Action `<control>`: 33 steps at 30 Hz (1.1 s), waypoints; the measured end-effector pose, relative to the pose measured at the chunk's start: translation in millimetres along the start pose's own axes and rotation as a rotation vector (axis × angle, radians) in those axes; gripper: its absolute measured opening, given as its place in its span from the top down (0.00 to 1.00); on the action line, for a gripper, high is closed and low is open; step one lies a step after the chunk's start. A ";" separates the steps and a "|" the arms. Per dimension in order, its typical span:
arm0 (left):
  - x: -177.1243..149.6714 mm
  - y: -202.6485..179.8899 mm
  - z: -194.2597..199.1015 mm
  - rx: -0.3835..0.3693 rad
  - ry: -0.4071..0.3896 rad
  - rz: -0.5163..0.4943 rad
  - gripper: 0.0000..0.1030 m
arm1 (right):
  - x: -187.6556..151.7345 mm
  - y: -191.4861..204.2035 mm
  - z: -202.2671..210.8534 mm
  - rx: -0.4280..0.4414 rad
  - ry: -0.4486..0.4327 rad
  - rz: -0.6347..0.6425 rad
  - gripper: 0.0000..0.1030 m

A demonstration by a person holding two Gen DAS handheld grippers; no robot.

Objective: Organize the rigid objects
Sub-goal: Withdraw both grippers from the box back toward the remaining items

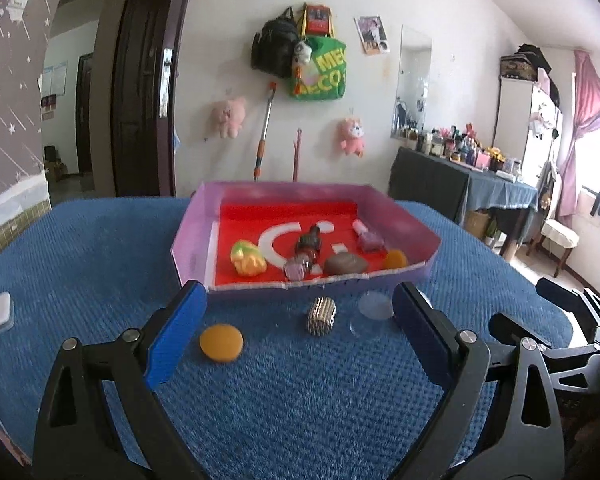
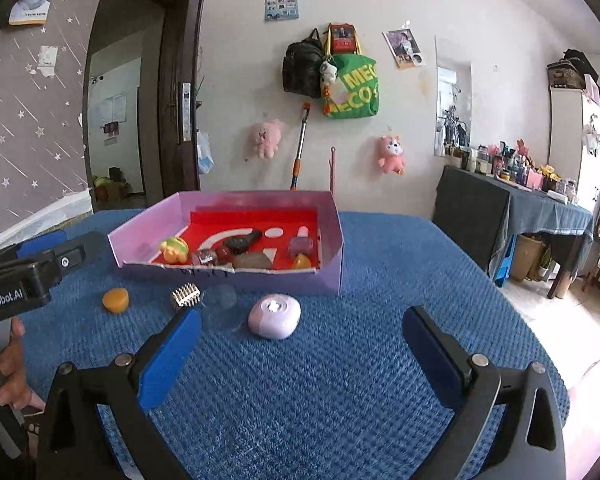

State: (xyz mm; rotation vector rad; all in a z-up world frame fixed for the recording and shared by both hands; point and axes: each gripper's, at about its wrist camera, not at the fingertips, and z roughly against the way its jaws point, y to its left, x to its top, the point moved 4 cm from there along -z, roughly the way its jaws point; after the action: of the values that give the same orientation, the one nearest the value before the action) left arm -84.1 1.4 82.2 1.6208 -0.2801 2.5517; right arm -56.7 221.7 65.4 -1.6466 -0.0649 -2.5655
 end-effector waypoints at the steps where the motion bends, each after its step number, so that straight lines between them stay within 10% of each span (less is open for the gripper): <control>1: -3.9 0.4 -2.2 -0.001 0.010 0.004 0.07 | -3.4 0.4 -2.1 0.000 0.005 0.000 0.00; 33: -34.6 -9.2 -49.1 -0.037 0.216 0.001 0.07 | -31.4 -11.0 -42.7 -0.016 0.139 -0.020 0.00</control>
State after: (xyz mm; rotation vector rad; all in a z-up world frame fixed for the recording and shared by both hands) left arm -111.1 21.1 31.4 1.3172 -0.3061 2.6756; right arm -83.5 230.8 19.1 -1.4746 -0.0518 -2.6946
